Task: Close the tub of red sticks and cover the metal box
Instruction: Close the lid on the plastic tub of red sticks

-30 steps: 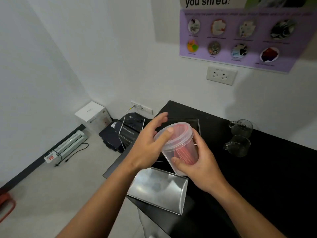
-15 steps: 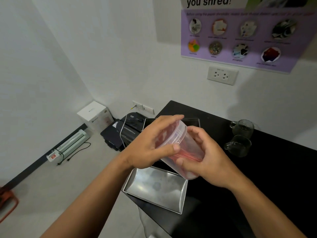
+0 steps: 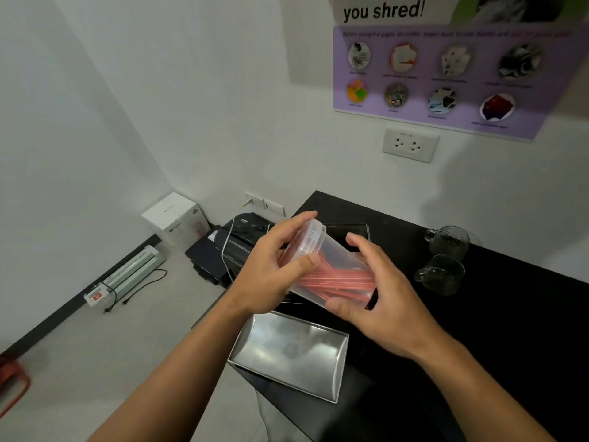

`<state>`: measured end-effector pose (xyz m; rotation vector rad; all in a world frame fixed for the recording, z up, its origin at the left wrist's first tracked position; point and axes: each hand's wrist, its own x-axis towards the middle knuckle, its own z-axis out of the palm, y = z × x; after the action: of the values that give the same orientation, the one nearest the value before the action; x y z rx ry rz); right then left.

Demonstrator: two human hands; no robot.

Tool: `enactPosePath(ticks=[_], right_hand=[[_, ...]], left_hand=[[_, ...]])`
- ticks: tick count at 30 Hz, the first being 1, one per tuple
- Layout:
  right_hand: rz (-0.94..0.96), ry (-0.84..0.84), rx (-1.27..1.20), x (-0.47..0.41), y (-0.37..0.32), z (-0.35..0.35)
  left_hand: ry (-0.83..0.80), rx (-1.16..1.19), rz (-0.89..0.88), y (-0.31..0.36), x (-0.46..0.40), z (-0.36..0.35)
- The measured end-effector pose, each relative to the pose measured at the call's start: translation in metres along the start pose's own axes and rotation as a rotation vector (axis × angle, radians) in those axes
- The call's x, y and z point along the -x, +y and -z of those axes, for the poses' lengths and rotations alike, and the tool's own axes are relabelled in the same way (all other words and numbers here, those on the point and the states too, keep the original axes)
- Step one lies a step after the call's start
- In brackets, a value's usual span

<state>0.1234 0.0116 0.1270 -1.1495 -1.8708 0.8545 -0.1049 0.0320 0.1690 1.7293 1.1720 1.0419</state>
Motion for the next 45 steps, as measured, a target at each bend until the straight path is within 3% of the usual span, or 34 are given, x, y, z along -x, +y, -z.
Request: enactPosePath(ticks=[5, 8, 11, 18, 21, 25, 28, 31, 36, 42, 45], right_hand=[[0.087, 0.149, 0.009, 0.011, 0.004, -0.015], [0.031, 0.202, -0.152, 0.011, 0.007, -0.01], [-0.074, 0.132, -0.429, 0.01, 0.008, -0.009], [-0.243, -0.091, -0.666, 0.007, 0.012, -0.009], [-0.214, -0.079, -0.462, 0.006, 0.01, -0.006], [-0.092, -0.097, 0.166, 0.003, -0.003, -0.005], [-0.022, -0.048, 0.241, 0.002, -0.01, -0.008], [0.004, 0.012, 0.151, 0.001, -0.013, -0.006], [-0.013, -0.062, -0.152, -0.007, -0.014, 0.0], [-0.09, -0.235, -0.457, -0.011, -0.002, 0.01], [-0.151, -0.328, -0.471, -0.01, 0.003, 0.012]], left_hand=[[0.012, 0.095, 0.042, 0.003, 0.004, -0.007], [-0.018, 0.088, 0.03, 0.006, 0.005, -0.015], [-0.043, 0.051, 0.025, 0.005, 0.007, -0.015], [-0.124, -0.028, 0.015, 0.004, 0.011, -0.01], [-0.064, -0.029, 0.051, 0.001, 0.01, -0.009], [0.001, -0.032, 0.077, 0.001, 0.006, -0.013], [-0.028, -0.012, 0.076, 0.006, 0.004, -0.016], [-0.061, -0.007, 0.061, 0.01, 0.002, -0.012], [-0.084, -0.002, 0.01, 0.016, 0.001, -0.005], [-0.128, -0.015, -0.046, 0.016, 0.003, -0.01], [-0.126, -0.023, -0.061, 0.013, 0.006, -0.013]])
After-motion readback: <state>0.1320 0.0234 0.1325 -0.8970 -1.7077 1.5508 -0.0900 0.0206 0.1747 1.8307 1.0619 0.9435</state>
